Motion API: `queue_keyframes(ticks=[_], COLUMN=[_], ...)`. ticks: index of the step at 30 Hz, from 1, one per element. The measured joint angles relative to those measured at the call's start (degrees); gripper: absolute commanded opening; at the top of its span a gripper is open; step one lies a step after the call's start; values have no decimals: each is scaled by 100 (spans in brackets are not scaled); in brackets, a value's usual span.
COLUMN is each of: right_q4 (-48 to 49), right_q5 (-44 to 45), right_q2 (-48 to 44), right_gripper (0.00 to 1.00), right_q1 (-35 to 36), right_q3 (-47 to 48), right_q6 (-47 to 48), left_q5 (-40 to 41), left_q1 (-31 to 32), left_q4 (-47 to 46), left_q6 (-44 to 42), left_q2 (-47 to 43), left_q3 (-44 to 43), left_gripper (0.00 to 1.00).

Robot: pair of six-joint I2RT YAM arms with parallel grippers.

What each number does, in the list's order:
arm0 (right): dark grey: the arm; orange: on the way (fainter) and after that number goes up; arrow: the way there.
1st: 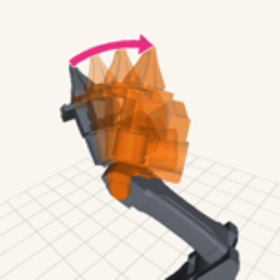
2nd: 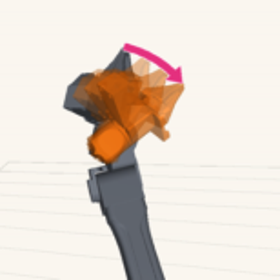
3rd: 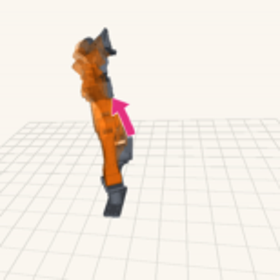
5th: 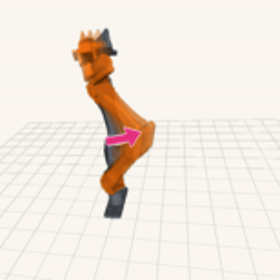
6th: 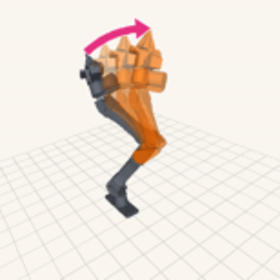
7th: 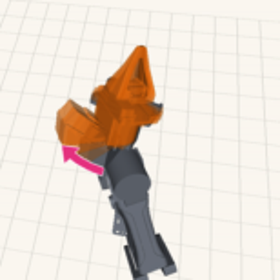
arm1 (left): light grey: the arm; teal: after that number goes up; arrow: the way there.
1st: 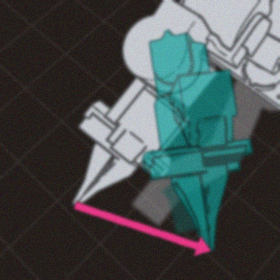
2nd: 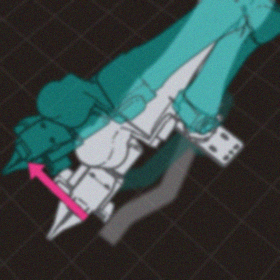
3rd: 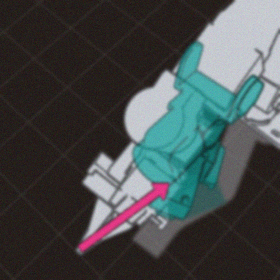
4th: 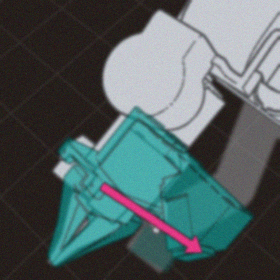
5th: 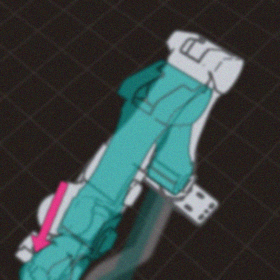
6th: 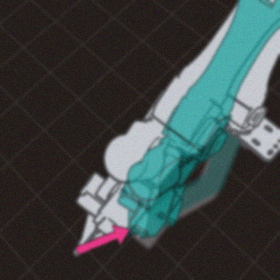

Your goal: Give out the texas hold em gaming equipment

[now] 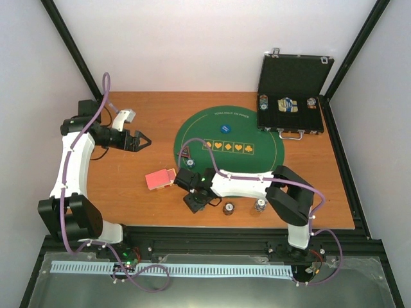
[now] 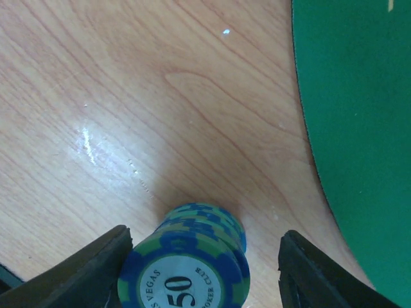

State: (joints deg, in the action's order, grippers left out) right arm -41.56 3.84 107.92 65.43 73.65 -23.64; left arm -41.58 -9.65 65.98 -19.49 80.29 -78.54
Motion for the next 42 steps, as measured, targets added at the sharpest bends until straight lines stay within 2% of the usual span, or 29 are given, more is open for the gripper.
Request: queue_keyframes(ticks=[6, 10, 13, 17, 20, 31, 36, 42], right_q4=[129, 175, 186, 179, 138, 63, 35, -22], right_q5=[-2, -39, -57, -116, -151, -149, -146, -149], right_q2=[0, -2, -7, -9, -26, -48, -94, -105], right_gripper=[45, 43, 46, 60, 61, 50, 38, 34], right_q1=[-61, -61, -66, -70, -70, -70, -70, -70], right_q3=[-122, -146, -149, -149, -149, -127, -125, -114], right_q6=[0, -11, -20, -33, -31, -44, -42, -61], left_q5=[-2, 0, 0, -2, -4, -17, -28, -46], left_q1=[0, 0, 0, 0, 0, 0, 0, 0], left_q4=[4, 2, 2, 2, 2, 2, 4, 2], left_q6=[0, 0, 0, 2, 2, 0, -2, -2], left_q2=[0, 0, 0, 2, 2, 2, 2, 2], left_q3=[-70, -72, -72, -72, -72, -70, -70, -70], left_gripper=[100, 100, 100, 100, 100, 100, 100, 100])
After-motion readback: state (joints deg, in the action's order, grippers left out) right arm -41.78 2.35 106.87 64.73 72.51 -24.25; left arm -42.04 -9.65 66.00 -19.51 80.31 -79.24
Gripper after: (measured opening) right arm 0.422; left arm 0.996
